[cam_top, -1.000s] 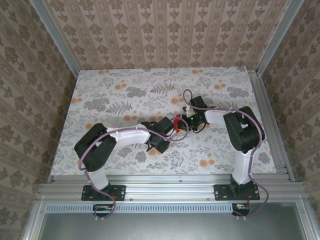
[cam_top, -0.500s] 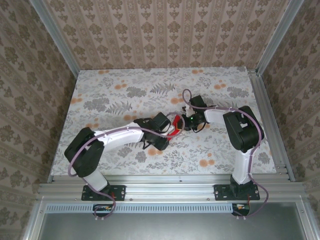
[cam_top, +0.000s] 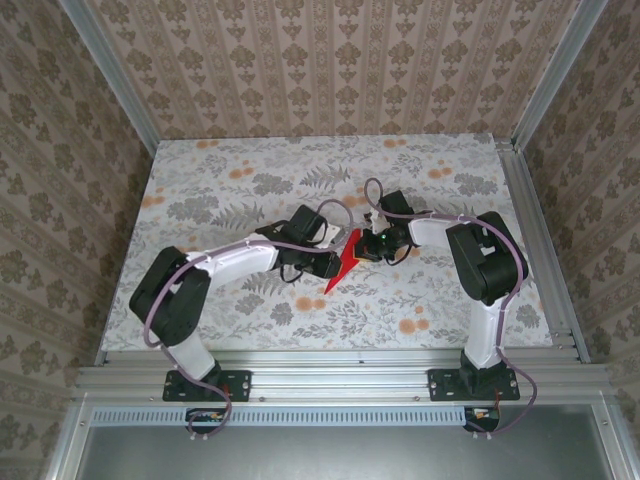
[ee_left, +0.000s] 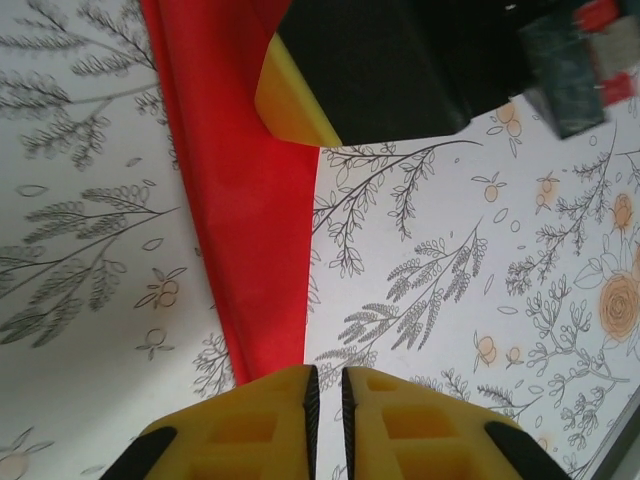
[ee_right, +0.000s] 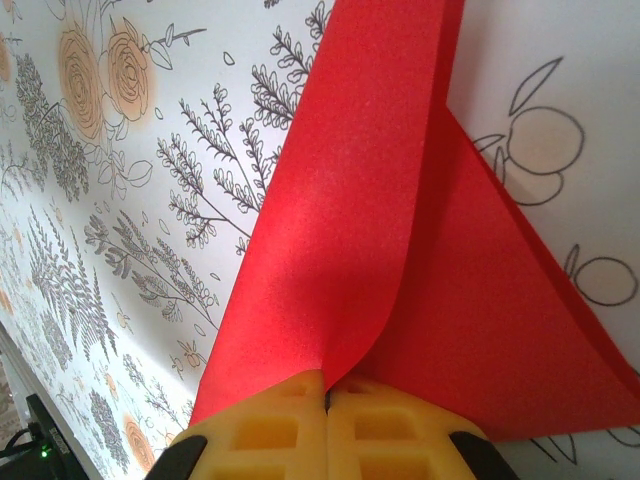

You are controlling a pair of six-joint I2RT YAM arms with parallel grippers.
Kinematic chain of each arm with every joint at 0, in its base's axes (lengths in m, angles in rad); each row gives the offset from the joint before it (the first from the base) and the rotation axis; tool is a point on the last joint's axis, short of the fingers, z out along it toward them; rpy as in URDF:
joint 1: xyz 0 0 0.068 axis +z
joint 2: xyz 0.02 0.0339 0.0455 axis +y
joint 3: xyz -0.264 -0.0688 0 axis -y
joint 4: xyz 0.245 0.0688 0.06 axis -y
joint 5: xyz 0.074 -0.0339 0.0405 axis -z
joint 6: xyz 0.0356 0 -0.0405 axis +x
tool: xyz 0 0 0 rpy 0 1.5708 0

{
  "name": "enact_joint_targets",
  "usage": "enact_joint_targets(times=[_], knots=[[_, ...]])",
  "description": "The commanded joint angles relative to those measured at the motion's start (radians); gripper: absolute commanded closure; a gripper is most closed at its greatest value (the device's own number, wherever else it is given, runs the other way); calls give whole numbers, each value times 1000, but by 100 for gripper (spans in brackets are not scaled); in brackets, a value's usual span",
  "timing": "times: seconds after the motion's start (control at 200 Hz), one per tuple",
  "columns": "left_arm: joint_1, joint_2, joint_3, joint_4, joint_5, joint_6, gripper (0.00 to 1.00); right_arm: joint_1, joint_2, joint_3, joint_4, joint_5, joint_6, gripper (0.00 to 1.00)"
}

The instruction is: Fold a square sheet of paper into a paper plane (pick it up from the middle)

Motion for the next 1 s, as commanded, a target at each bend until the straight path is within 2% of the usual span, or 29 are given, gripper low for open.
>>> enact_joint_targets(times=[0.0, 0.48, 0.995], knots=[[14, 40, 12, 61, 76, -33, 84, -6, 69, -47, -75, 103, -16, 100], [34, 126, -23, 105, 129, -35, 86, -7, 73, -47, -74, 104, -15, 100], [43, 160, -55, 127, 134, -27, 86, -9, 75, -53, -65, 104, -5, 100]])
